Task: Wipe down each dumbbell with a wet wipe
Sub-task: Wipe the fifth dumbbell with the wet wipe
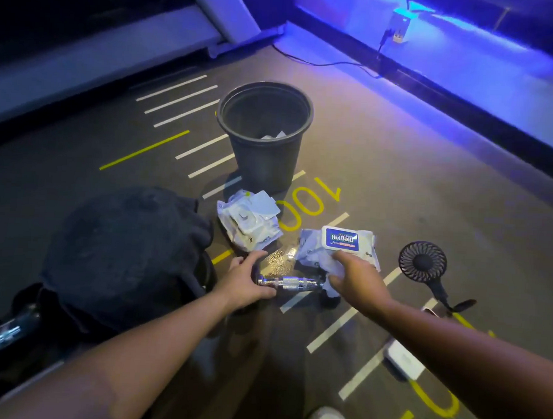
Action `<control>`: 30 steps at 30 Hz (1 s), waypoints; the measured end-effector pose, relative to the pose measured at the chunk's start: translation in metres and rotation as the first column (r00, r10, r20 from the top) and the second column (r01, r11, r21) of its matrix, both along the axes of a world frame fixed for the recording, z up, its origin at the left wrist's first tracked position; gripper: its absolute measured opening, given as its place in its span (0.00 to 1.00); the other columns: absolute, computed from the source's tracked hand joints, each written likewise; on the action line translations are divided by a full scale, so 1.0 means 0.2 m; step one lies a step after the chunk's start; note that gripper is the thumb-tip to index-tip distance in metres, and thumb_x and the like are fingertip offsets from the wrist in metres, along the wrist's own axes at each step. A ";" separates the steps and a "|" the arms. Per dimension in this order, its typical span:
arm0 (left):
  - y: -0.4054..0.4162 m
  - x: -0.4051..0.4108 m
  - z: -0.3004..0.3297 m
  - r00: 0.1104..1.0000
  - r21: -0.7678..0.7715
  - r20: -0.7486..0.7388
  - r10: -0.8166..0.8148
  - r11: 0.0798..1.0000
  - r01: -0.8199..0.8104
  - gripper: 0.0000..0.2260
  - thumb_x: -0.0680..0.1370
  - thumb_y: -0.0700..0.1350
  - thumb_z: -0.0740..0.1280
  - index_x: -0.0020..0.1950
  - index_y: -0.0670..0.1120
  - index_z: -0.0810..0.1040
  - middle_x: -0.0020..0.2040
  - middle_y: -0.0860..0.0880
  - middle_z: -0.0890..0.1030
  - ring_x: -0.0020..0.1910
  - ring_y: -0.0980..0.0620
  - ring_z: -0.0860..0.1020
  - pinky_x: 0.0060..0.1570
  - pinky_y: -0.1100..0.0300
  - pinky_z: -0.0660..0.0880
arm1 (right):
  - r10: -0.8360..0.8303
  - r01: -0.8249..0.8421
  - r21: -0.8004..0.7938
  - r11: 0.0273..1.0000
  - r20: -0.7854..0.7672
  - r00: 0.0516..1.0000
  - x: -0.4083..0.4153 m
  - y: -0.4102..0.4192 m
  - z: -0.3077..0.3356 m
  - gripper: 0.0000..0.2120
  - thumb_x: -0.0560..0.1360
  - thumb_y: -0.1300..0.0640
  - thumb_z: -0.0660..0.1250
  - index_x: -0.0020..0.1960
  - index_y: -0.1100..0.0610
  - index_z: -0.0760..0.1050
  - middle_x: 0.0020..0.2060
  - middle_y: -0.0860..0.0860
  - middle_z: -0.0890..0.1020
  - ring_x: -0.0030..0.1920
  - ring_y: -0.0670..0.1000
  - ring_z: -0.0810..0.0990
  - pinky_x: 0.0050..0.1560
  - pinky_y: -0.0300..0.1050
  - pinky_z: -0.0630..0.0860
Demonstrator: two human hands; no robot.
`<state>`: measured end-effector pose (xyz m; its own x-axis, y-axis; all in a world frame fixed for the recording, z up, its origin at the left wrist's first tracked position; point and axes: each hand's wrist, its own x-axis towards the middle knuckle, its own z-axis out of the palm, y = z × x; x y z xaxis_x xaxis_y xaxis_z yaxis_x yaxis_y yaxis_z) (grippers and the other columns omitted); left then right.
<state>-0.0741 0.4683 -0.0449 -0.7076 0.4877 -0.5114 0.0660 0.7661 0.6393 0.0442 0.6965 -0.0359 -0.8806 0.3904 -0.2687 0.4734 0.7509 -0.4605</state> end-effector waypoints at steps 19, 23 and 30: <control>0.06 0.01 -0.14 0.991 -0.097 0.024 0.132 0.987 -0.129 0.30 0.71 0.38 0.69 0.68 0.62 0.70 0.52 0.49 0.81 0.36 0.48 0.76 0.34 0.59 0.76 | 0.036 -0.016 -0.122 0.992 0.162 0.986 -0.06 -0.07 -0.13 0.30 0.76 0.56 0.69 0.74 0.52 0.60 0.62 0.54 0.78 0.56 0.54 0.79 0.53 0.51 0.81; 0.05 0.05 -0.12 0.987 -0.081 0.025 0.162 0.984 -0.159 0.30 0.71 0.37 0.69 0.67 0.63 0.70 0.51 0.49 0.82 0.35 0.49 0.77 0.30 0.62 0.73 | 0.005 0.013 -0.152 0.988 0.122 0.993 -0.02 -0.08 -0.14 0.31 0.75 0.58 0.70 0.74 0.51 0.60 0.59 0.54 0.79 0.51 0.52 0.80 0.50 0.50 0.82; 0.01 0.13 0.03 0.988 0.005 -0.011 0.156 0.988 -0.156 0.31 0.71 0.35 0.70 0.68 0.60 0.71 0.53 0.52 0.82 0.37 0.53 0.78 0.27 0.71 0.69 | -0.017 0.019 -0.156 0.988 0.015 1.000 0.09 -0.10 0.02 0.25 0.75 0.59 0.70 0.69 0.48 0.66 0.55 0.53 0.80 0.46 0.50 0.81 0.41 0.44 0.83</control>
<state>-0.0489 0.4704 -0.0390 -0.7809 0.3726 -0.5013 -0.0470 0.7653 0.6420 0.0612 0.6774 -0.0323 -0.8695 0.3586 -0.3397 0.4935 0.6617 -0.5645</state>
